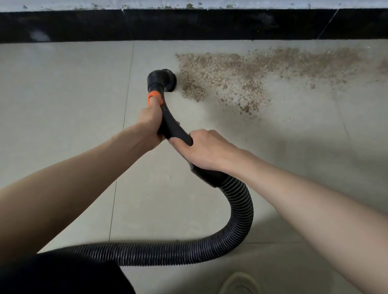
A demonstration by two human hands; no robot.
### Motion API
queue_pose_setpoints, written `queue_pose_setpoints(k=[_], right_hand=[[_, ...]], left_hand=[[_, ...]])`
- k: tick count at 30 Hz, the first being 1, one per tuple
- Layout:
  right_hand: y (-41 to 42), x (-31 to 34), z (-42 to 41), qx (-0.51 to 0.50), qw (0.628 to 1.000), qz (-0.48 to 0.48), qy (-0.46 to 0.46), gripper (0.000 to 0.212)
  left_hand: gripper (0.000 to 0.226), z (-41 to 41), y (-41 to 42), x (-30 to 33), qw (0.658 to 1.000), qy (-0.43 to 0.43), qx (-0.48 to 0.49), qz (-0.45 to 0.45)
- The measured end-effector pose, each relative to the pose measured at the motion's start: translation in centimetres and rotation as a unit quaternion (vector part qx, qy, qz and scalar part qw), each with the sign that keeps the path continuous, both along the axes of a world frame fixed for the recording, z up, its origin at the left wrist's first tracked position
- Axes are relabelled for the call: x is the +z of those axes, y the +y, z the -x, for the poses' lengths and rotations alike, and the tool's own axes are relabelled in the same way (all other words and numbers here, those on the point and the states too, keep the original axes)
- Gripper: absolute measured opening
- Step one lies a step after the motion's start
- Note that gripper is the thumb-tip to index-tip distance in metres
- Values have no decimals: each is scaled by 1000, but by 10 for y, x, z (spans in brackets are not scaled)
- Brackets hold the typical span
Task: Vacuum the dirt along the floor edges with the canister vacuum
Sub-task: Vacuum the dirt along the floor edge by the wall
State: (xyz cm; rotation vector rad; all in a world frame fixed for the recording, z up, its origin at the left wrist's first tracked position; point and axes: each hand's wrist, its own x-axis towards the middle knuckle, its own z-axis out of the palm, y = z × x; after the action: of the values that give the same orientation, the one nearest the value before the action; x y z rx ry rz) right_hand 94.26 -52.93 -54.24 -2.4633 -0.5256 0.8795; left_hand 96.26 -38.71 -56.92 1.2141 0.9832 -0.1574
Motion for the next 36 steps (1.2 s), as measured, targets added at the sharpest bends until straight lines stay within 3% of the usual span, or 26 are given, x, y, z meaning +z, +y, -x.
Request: queue_pose_setpoints(k=[12, 20, 23, 29, 36], right_hand=[[-1, -2, -59, 2, 1000, -12, -6, 50], [-22, -10, -71, -89, 977, -175, 88, 41], [-24, -15, -64, -81, 968, -213, 100, 48], [-25, -22, -56, -116, 969, -211, 52, 38], [-36, -18, -59, -158, 959, -228, 63, 39]], left_hand=[[48, -54, -17, 12, 993, 74, -50, -75], [54, -91, -7, 14, 993, 29, -52, -106], [59, -92, 2, 6, 994, 22, -48, -100], [58, -93, 5, 1, 994, 39, -55, -91], [68, -104, -13, 9, 984, 86, -92, -128]])
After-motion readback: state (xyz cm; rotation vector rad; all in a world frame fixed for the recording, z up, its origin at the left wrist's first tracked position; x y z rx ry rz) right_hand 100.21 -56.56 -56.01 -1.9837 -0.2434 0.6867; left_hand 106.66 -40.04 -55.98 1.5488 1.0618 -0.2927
